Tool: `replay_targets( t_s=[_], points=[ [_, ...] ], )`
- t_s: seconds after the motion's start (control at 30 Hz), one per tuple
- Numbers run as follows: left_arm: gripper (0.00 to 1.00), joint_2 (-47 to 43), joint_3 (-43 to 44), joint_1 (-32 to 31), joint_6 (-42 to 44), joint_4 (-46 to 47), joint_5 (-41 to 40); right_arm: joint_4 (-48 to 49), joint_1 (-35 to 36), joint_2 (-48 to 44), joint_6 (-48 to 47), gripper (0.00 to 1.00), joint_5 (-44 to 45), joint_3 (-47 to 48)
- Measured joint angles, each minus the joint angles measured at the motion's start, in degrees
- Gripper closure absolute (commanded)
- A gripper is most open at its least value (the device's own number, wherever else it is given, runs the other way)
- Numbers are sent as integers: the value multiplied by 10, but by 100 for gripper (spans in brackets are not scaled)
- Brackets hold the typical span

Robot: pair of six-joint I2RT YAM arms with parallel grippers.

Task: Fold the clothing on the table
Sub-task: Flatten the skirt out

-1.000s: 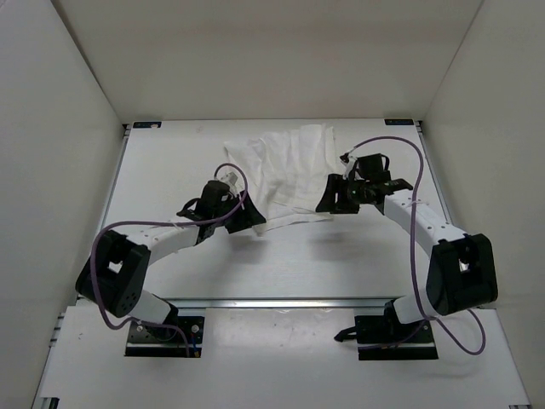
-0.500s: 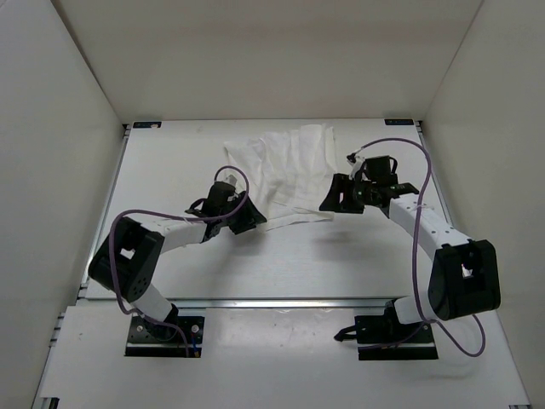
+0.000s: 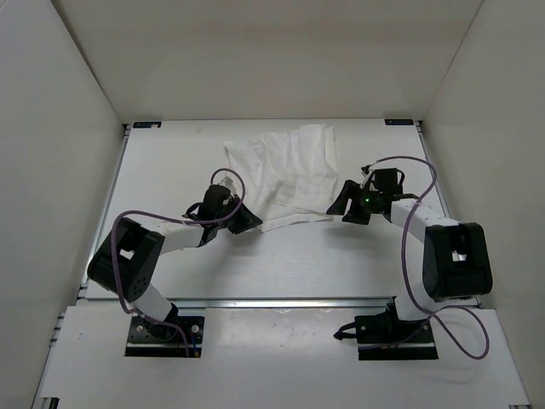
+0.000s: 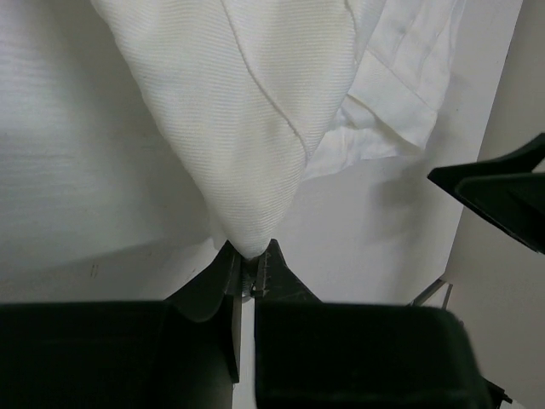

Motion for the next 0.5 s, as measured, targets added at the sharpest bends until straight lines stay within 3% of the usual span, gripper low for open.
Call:
replay_targets(
  t_s=[0.23, 0.4, 0.5],
  points=[
    [100, -32, -28, 17, 1, 9, 20, 17, 21, 89, 28, 37, 7, 29],
    [100, -38, -36, 22, 1, 25, 30, -27, 76, 109, 27, 38, 101, 115],
    [100, -38, -45, 23, -1, 35, 37, -62, 107, 129, 23, 44, 172, 182]
  ],
)
